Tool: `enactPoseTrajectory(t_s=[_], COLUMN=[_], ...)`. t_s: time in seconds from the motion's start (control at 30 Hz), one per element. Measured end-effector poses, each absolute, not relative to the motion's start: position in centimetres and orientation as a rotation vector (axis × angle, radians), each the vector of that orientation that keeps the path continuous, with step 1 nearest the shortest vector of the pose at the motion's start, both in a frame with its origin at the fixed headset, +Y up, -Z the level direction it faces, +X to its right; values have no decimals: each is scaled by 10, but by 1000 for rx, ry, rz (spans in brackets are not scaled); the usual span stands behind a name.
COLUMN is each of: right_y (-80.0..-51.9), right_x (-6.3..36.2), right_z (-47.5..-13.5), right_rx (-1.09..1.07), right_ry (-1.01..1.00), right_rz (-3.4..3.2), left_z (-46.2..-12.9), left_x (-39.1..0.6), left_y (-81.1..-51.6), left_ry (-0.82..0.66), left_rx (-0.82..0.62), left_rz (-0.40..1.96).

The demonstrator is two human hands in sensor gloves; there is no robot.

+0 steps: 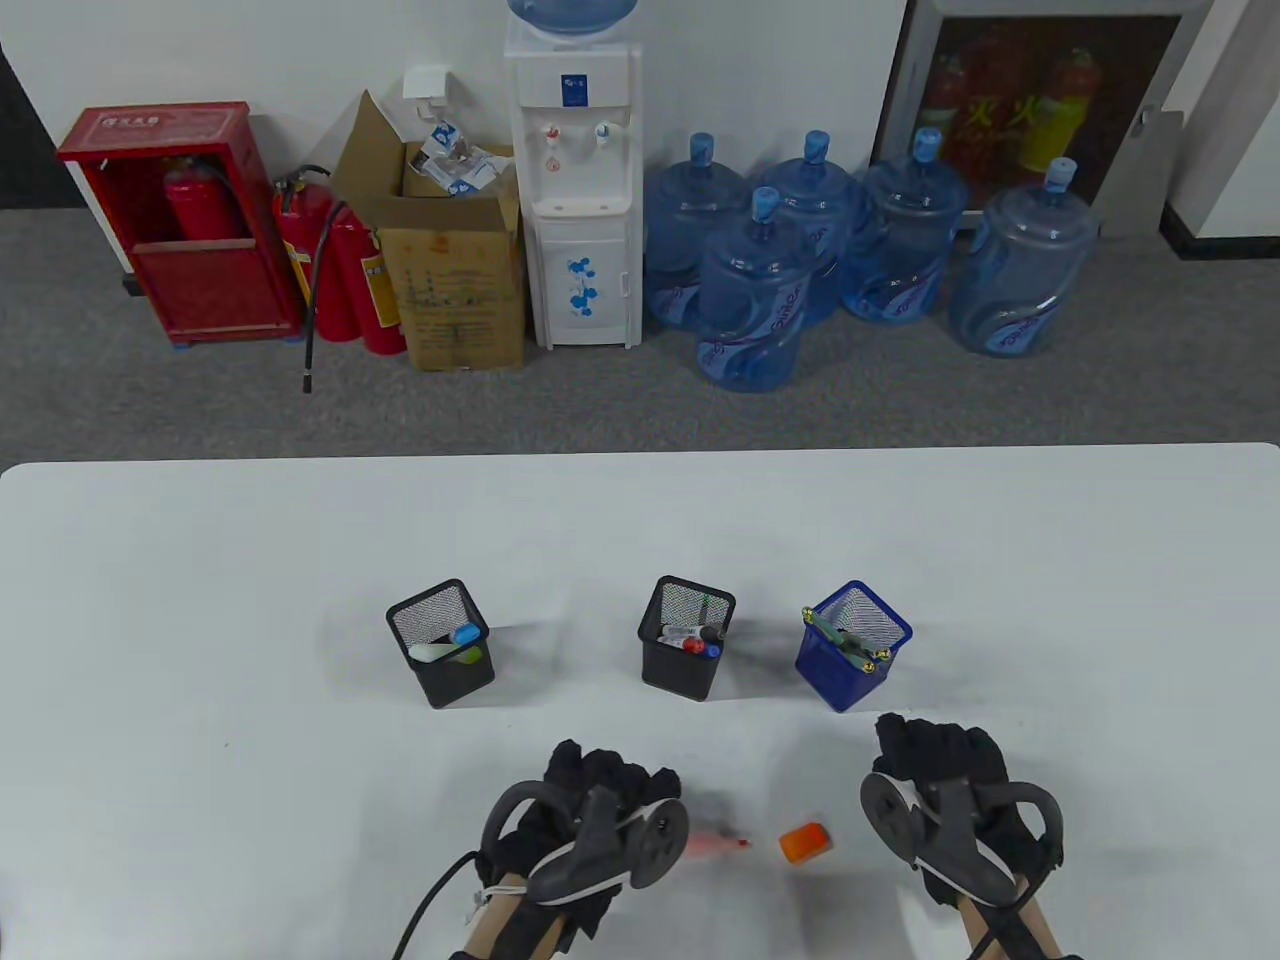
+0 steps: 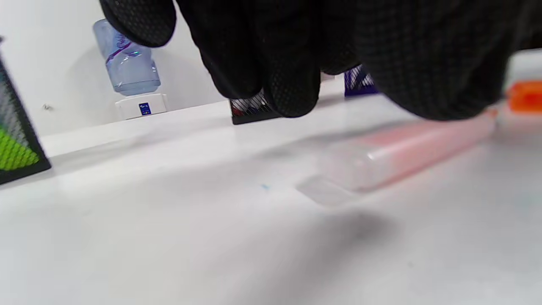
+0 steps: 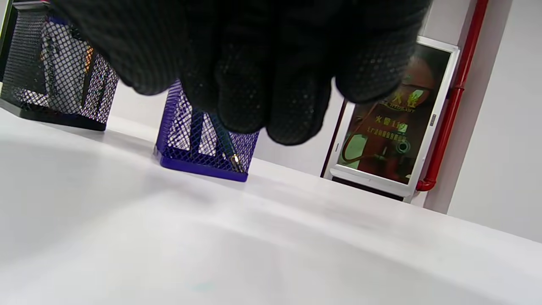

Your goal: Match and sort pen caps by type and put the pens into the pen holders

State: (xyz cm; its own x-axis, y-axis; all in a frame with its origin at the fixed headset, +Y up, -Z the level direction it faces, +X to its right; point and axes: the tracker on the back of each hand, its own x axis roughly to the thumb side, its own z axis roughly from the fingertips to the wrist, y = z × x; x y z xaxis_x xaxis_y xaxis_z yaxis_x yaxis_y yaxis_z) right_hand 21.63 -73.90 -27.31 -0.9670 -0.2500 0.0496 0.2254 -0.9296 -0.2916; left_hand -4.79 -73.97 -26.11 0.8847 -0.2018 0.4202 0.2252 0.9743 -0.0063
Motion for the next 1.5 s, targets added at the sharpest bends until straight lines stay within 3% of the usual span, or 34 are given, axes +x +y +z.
enactPoseTrajectory(t_s=[0.4,0.53,0.67,0.83,1.0,1.2,1.5], right_y=[-741,-739,-737,-736,-741,-743,-753], right_x=[215,212,210,205,199,190,166], right_z=[-274,-273,-273,-273,-274,-272,-268], right_rx=[-164,-194,-258,-320,-395,-582,-690], right_ry=[397,400,380,330,233,-76,-54], right_rz=[-2872,-2908,-3022,-3109,-3089,-3126,-2978], left_z=[-260,-265,-268,-265,-262,-265,-264], left_x=[-25,-40,-76,-103,-109,-110,-109], left_y=[-757,-748,-726,-733,-741,-743,-745], left_ry=[-448,-420,-340,-274,-274,-245,-249], left_rx=[-40,-9,144,172,158,141,131], left_rz=[-346,-356,-84,-30,-91,-58,-50])
